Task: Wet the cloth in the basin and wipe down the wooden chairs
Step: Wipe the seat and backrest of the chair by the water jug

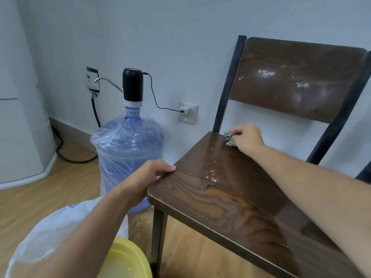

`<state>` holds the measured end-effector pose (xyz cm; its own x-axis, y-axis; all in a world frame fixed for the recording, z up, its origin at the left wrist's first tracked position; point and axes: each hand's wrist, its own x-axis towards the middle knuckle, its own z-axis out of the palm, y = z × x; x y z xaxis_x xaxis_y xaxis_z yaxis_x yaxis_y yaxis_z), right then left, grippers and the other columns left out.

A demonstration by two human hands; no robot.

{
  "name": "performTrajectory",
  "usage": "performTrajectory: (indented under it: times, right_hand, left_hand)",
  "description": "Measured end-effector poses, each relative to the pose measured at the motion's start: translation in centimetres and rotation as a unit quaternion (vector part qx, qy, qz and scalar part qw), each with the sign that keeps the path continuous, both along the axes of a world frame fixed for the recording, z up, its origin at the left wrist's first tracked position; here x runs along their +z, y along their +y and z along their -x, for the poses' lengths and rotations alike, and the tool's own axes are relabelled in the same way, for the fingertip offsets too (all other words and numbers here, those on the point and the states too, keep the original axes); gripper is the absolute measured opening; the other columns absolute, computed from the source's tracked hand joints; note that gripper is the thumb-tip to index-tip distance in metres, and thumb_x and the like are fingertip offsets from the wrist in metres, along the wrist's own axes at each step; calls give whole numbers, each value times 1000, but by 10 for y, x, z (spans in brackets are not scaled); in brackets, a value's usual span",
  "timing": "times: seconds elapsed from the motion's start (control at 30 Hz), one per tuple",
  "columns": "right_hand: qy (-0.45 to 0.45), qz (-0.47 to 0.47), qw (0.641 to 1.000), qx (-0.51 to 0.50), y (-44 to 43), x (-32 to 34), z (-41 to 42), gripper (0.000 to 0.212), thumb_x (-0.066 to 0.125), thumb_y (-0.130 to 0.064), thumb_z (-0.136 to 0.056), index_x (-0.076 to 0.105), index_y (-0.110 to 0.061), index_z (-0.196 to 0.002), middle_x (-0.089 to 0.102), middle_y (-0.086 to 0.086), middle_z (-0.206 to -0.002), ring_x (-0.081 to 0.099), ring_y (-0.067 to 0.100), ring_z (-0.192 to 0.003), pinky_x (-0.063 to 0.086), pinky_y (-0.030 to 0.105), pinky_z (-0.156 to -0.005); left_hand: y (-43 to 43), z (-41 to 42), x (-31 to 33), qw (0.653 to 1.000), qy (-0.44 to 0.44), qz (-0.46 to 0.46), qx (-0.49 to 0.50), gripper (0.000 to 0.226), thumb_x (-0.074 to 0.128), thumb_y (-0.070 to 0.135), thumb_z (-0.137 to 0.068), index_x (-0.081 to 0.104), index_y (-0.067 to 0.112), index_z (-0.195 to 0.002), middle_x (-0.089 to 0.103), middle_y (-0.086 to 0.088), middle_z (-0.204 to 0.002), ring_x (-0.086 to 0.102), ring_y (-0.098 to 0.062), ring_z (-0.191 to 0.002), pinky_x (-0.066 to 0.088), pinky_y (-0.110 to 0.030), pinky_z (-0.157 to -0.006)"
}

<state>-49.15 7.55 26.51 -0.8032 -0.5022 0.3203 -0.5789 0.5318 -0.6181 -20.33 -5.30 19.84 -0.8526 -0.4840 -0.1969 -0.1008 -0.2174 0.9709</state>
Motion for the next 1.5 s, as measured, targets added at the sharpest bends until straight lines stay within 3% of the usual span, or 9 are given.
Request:
performTrajectory:
  times: [0.3, 0.43, 0.6, 0.77, 0.9, 1.07, 1.2, 1.33, 1.5]
  right_hand:
    - [12, -52, 971, 233, 19, -3, -98, 35, 60, -4, -97, 80, -30, -111, 75, -14, -119, 63, -1, -115, 43, 19, -106]
    - [-36, -43, 942, 330, 91, 1, -153, 36, 66, 1, -94, 83, -30, -103, 76, -20, -116, 63, -11, -115, 45, 17, -108]
    - [-90, -80, 901, 416, 195, 25, -207, 31, 71, 1, -90, 85, -26, -97, 80, -14, -105, 73, 7, -107, 57, 23, -91]
    - [-174, 4, 964, 199, 215, 55, -156, 39, 66, 2, -89, 85, -32, -91, 82, -8, -100, 75, 8, -98, 61, 24, -86]
    - [-20, -35, 994, 97, 176, 41, -97, 33, 68, -9, -95, 80, -39, -100, 79, -10, -103, 69, 1, -89, 49, 7, -79]
    - [24, -65, 985, 161, 205, 6, -170, 39, 67, -3, -93, 80, -38, -107, 73, -26, -113, 62, -11, -112, 44, 6, -99]
    - [-66, -105, 957, 262, 254, 30, -220, 48, 71, 7, -87, 83, -39, -97, 77, -27, -103, 68, -7, -107, 52, 8, -90]
    - [-114, -59, 978, 163, 227, 54, -181, 39, 70, 2, -89, 84, -34, -92, 81, -17, -95, 74, -2, -94, 57, 11, -79]
    - [-86, 14, 995, -43, 120, 32, -65, 27, 72, -6, -89, 75, -13, -115, 72, 3, -110, 67, 22, -110, 47, 20, -79]
  left_hand:
    - [-13, 10, -8, 999, 19, -10, -39, 29, 84, 34, -63, 74, 9, -72, 72, -8, -70, 72, -17, -60, 52, -30, -64]
    - [-6, -7, -3, 1000, -6, -3, -27, 47, 69, 49, -82, 75, 5, -96, 66, -27, -98, 60, -38, -82, 41, -34, -64]
    - [-5, -19, 2, 999, -14, -3, -38, 66, 58, 56, -85, 66, 2, -121, 52, -11, -69, 42, -16, -43, 23, -19, -37]
    - [-2, -16, 9, 999, -45, -11, -29, 48, 48, 48, -96, 62, 6, -113, 51, -3, -53, 39, -11, -31, 22, -14, -29]
    - [5, -13, 10, 997, -76, 10, -9, 50, 54, 50, -93, 69, 6, -110, 64, -7, -68, 45, -14, -37, 22, -14, -34]
    - [1, -10, 8, 996, -83, 12, -1, 40, 61, 51, -86, 76, 13, -89, 69, -5, -75, 51, -16, -43, 29, -19, -42]
    - [-4, -8, 3, 996, -86, 10, -4, 47, 63, 52, -84, 70, 11, -105, 64, -11, -82, 52, -16, -43, 29, -16, -38]
    - [-14, -2, 6, 994, -111, 6, -11, 47, 66, 49, -79, 76, 10, -104, 54, -8, -104, 50, -23, -55, 36, -20, -48]
    - [-11, 8, 6, 992, -113, -29, 48, 42, 46, 36, -101, 69, 2, -110, 57, 4, -41, 45, -13, -32, 31, -24, -43]
